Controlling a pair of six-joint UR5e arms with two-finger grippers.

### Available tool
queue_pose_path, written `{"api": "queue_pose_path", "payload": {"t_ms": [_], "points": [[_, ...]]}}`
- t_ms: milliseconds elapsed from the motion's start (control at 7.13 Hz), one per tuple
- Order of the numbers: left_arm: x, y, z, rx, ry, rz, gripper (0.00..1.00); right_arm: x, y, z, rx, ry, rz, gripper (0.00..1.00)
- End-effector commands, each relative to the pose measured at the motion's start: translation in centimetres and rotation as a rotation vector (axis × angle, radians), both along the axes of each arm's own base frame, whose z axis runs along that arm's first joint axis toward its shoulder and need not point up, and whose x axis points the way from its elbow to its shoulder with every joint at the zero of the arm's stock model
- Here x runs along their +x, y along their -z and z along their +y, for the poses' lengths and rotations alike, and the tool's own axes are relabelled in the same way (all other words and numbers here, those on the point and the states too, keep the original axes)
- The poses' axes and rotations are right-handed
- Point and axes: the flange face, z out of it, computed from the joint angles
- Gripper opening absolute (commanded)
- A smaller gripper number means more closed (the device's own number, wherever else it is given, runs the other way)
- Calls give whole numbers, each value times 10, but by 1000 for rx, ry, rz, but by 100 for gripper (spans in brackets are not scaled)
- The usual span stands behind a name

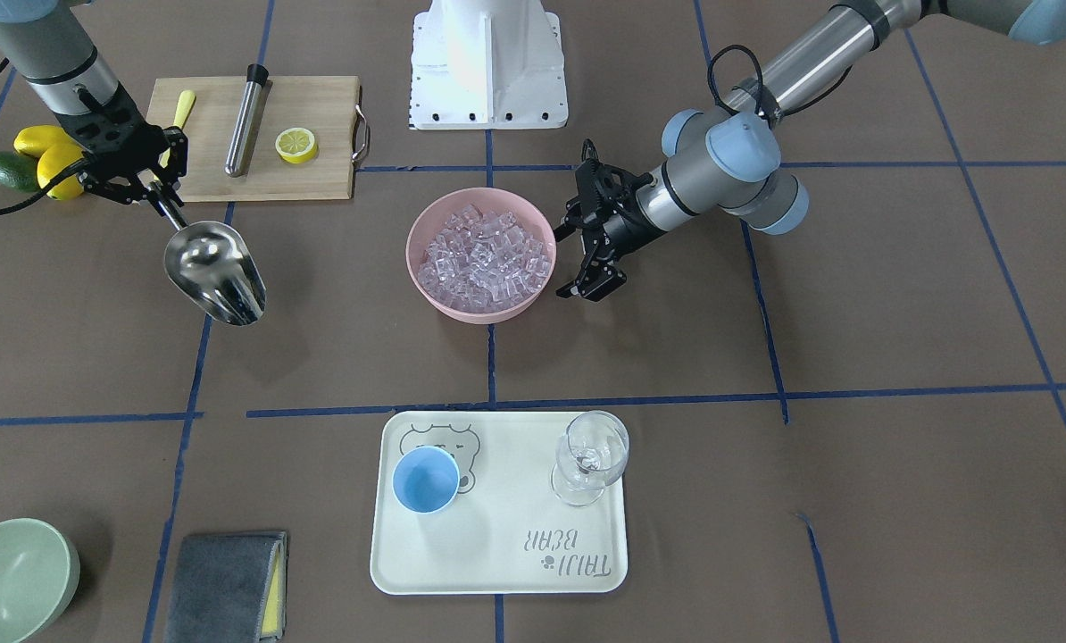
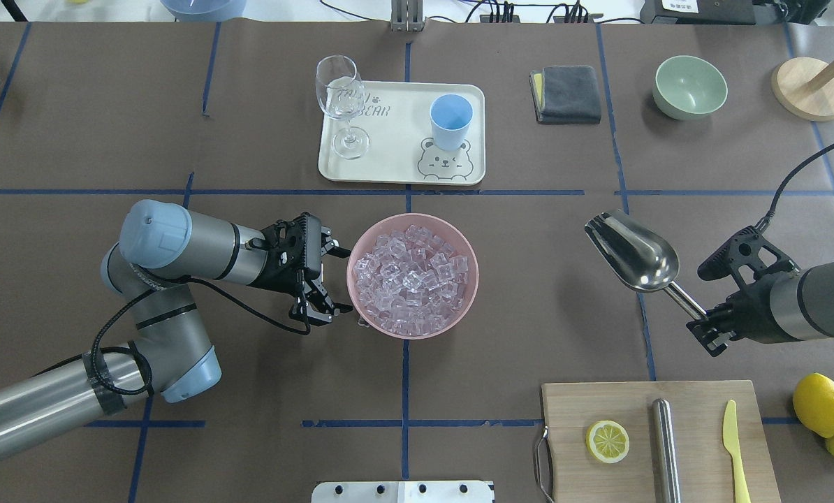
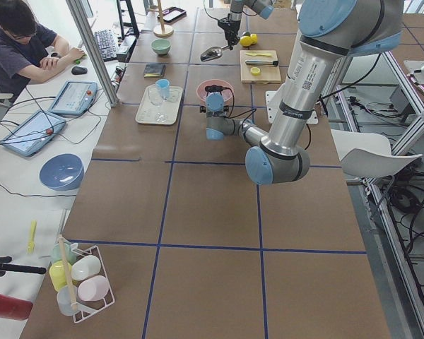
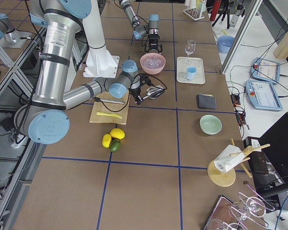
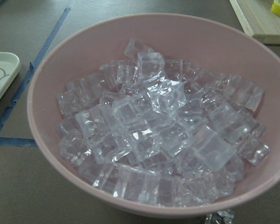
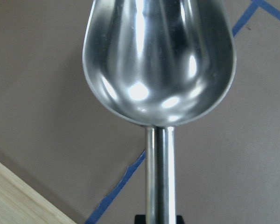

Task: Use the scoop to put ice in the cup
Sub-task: 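Grasp the metal scoop handle with the right gripper and lift it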

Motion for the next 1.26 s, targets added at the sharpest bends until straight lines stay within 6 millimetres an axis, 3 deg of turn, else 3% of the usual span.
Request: {"api": "queue_pose_path", "payload": {"t_ms": [0, 281, 701, 842, 1122], "points": [[0, 0, 0, 0, 1, 1, 100, 11, 46, -1, 16, 71, 47, 0], [0, -1, 0, -1, 1, -1, 100, -10, 122, -12, -17, 112, 129, 0], [0, -1, 0, -3, 1, -2, 100, -50, 230, -7, -41, 224, 324, 0], [1, 0, -1, -2, 2, -2, 100, -65, 253, 3, -26, 254, 420, 0], [2, -1, -2, -5, 15, -6, 100, -122, 280, -11, -86, 299, 527, 0]]}}
